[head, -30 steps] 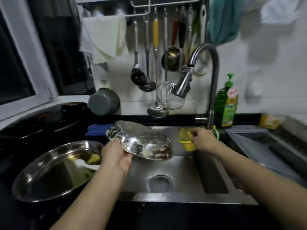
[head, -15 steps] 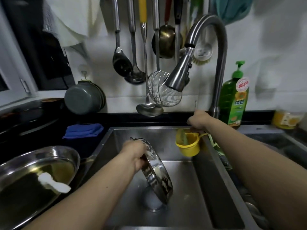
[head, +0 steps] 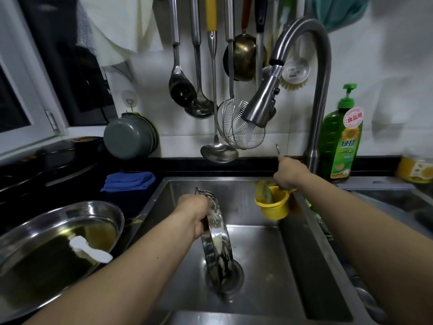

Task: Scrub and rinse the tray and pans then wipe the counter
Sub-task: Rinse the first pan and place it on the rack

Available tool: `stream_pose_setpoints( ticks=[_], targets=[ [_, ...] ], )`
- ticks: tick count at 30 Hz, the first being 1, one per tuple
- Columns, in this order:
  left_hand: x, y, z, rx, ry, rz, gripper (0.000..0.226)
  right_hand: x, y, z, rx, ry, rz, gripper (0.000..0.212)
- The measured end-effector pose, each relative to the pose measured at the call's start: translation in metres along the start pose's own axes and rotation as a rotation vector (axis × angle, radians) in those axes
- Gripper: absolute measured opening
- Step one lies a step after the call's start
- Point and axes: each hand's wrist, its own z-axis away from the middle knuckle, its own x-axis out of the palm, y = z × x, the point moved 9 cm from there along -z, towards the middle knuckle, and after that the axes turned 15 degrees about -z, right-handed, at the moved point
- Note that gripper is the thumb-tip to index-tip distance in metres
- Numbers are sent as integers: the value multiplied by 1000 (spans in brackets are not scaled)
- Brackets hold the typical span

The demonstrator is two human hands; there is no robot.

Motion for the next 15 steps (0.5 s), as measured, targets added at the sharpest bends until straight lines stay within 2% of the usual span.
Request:
stream_pose_setpoints(
  ticks=[3,6,9,12,15],
  targets=[
    [1,-4,2,-6,-9,5,15,2,-1,4,-40,8,52,67],
    [6,-11,7,-15,-26,0,17,7,3,10,-6,-102,-64,71],
    [14,-18,7,-21,-27,10,18,1,1,25,28,-154,-376,72],
    [17,-25,7,-38,11,44,20,-31,-25,49,-107,-54,-737,70],
    [20,-27,12,-8,40,54,27,-69,-60,80,-251,-65,-1139,68]
  ],
)
